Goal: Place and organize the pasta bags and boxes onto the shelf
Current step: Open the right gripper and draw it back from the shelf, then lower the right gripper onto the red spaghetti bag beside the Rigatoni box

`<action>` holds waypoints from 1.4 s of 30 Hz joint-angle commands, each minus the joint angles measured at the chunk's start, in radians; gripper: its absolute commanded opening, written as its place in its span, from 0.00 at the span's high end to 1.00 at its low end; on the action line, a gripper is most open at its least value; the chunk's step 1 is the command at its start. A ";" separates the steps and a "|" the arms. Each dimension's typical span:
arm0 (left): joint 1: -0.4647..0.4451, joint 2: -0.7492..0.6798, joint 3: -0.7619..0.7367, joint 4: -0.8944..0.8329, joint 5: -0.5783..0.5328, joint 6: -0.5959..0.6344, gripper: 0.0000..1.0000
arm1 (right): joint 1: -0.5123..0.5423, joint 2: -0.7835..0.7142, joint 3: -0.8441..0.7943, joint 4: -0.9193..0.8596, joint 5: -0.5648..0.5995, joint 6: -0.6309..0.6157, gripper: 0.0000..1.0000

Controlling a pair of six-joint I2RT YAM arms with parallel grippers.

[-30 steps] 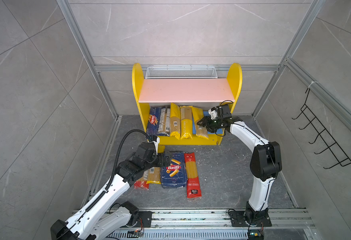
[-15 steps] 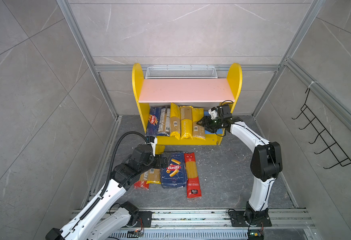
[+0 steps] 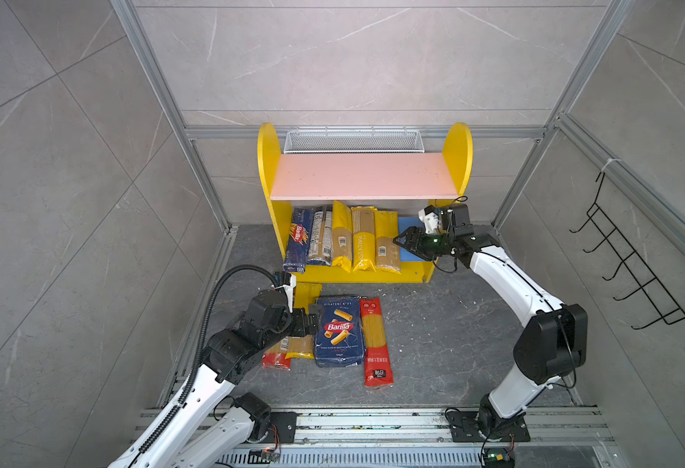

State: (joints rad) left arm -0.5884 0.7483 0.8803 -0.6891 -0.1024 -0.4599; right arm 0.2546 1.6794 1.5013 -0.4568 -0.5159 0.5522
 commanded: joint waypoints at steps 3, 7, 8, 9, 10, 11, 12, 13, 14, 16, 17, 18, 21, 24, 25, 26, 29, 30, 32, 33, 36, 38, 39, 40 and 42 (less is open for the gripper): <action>0.006 -0.087 0.063 -0.116 -0.114 0.007 0.00 | -0.005 -0.138 -0.152 -0.031 0.002 -0.027 0.30; 0.006 -0.120 0.052 -0.144 -0.126 -0.034 0.00 | -0.001 -0.234 -0.299 -0.034 0.001 -0.032 0.30; 0.006 -0.130 0.045 -0.146 -0.121 -0.047 0.00 | 0.001 -0.264 -0.337 -0.042 0.005 -0.033 0.30; 0.006 -0.140 0.038 -0.147 -0.115 -0.060 0.00 | 0.004 -0.298 -0.373 -0.047 0.010 -0.033 0.30; 0.006 -0.150 0.029 -0.144 -0.109 -0.070 0.00 | 0.008 -0.330 -0.405 -0.050 0.012 -0.034 0.30; 0.006 -0.164 0.015 -0.141 -0.103 -0.081 0.00 | 0.016 -0.365 -0.440 -0.055 0.017 -0.032 0.30; 0.006 -0.176 0.005 -0.139 -0.100 -0.090 0.00 | 0.020 -0.396 -0.469 -0.060 0.017 -0.031 0.30; 0.006 -0.191 -0.007 -0.138 -0.099 -0.099 0.00 | 0.026 -0.433 -0.498 -0.071 0.022 -0.033 0.30; 0.006 -0.202 -0.019 -0.139 -0.099 -0.107 0.00 | 0.035 -0.467 -0.526 -0.084 0.030 -0.032 0.30; 0.006 -0.226 -0.040 -0.140 -0.100 -0.122 0.00 | 0.050 -0.521 -0.570 -0.103 0.041 -0.033 0.29; 0.006 -0.239 -0.052 -0.142 -0.102 -0.130 0.00 | 0.059 -0.547 -0.592 -0.115 0.048 -0.033 0.29; 0.006 -0.250 -0.061 -0.142 -0.103 -0.139 0.00 | 0.068 -0.568 -0.614 -0.125 0.054 -0.034 0.29; 0.006 -0.275 -0.093 -0.140 -0.100 -0.160 0.00 | 0.088 -0.620 -0.672 -0.145 0.072 -0.034 0.29; 0.006 -0.292 -0.122 -0.139 -0.093 -0.174 0.00 | 0.109 -0.656 -0.732 -0.132 0.079 -0.015 0.28; 0.006 -0.297 -0.132 -0.138 -0.090 -0.178 0.00 | 0.120 -0.662 -0.748 -0.124 0.081 -0.008 0.28; 0.006 -0.304 -0.141 -0.135 -0.086 -0.182 0.00 | 0.132 -0.667 -0.764 -0.115 0.085 -0.001 0.28; 0.006 -0.322 -0.177 -0.121 -0.064 -0.198 0.00 | 0.177 -0.667 -0.793 -0.096 0.118 0.021 0.25; 0.006 -0.326 -0.190 -0.114 -0.053 -0.204 0.00 | 0.194 -0.665 -0.798 -0.092 0.132 0.028 0.24; 0.006 -0.331 -0.211 -0.096 -0.024 -0.207 0.00 | 0.241 -0.668 -0.818 -0.069 0.163 0.049 0.24; 0.006 -0.331 -0.214 -0.090 -0.010 -0.208 0.00 | 0.262 -0.671 -0.830 -0.053 0.177 0.063 0.24; 0.006 -0.328 -0.208 -0.097 -0.006 -0.207 0.00 | 0.320 -0.667 -0.866 -0.003 0.205 0.104 0.23; 0.006 -0.332 -0.209 -0.096 -0.004 -0.207 0.00 | 0.350 -0.659 -0.877 0.012 0.230 0.120 0.22; 0.005 -0.334 -0.210 -0.095 -0.002 -0.207 0.00 | 0.366 -0.651 -0.879 0.015 0.245 0.127 0.20; 0.005 -0.334 -0.214 -0.093 -0.006 -0.207 0.00 | 0.381 -0.642 -0.880 0.019 0.259 0.131 0.18; 0.004 -0.330 -0.216 -0.088 -0.015 -0.207 0.00 | 0.405 -0.617 -0.876 0.021 0.274 0.131 0.17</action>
State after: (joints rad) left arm -0.5884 0.4225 0.6586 -0.8116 -0.1230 -0.6556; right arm 0.6353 1.0389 0.6315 -0.4728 -0.3008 0.6556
